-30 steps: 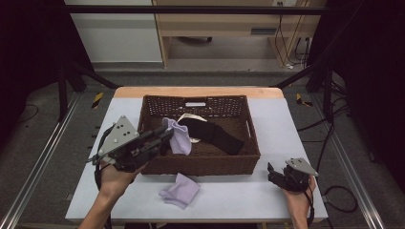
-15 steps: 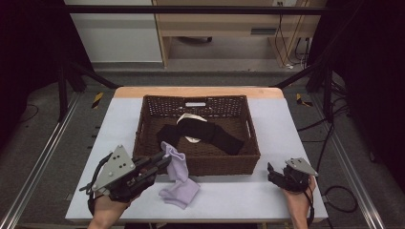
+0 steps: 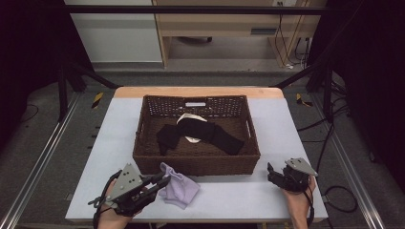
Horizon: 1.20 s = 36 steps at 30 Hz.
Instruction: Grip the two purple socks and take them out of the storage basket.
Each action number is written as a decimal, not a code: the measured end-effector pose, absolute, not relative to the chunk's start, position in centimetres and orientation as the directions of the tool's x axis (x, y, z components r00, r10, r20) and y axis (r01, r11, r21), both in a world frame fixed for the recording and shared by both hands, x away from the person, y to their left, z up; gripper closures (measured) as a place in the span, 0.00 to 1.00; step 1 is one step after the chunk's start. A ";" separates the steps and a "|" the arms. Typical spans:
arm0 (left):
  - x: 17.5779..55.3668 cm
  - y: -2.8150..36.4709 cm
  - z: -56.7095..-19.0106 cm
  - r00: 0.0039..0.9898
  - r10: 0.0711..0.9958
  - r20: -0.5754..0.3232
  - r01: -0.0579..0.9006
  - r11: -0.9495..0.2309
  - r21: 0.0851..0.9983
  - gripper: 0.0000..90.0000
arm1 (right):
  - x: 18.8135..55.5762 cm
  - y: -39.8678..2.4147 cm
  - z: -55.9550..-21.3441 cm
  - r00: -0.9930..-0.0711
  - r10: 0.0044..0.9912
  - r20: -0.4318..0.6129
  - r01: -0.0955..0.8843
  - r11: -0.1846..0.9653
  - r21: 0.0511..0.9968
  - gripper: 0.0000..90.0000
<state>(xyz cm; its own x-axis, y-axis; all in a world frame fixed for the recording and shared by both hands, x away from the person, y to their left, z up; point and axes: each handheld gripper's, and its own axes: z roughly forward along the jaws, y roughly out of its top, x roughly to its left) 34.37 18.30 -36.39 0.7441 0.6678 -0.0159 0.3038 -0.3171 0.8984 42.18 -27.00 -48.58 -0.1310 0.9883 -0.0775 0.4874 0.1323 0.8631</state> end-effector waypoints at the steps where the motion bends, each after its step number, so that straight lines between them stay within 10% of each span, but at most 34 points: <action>1: 34.5 18.1 -36.8 0.745 0.667 -0.022 0.315 -0.323 0.893 0.87 | 42.2 -27.0 -48.6 -0.131 0.989 -0.075 0.488 0.130 0.863 0.17; 23: 39.4 16.2 -45.4 0.681 0.732 -0.027 0.481 -0.419 0.771 0.85 | 42.2 -27.0 -48.6 -0.129 0.989 -0.071 0.489 0.126 0.863 0.16; 36: 39.4 19.2 -44.1 0.626 0.778 -0.050 0.480 -0.334 0.811 0.50 | 42.2 -27.1 -48.6 -0.127 0.989 -0.070 0.489 0.124 0.863 0.16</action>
<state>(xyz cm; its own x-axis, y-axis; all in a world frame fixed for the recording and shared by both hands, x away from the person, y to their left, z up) 39.36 19.20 -44.09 0.6262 0.7781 -0.0499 0.4800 -0.3343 0.8111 42.17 -27.06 -48.55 -0.1275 0.9894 -0.0702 0.4892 0.1242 0.8633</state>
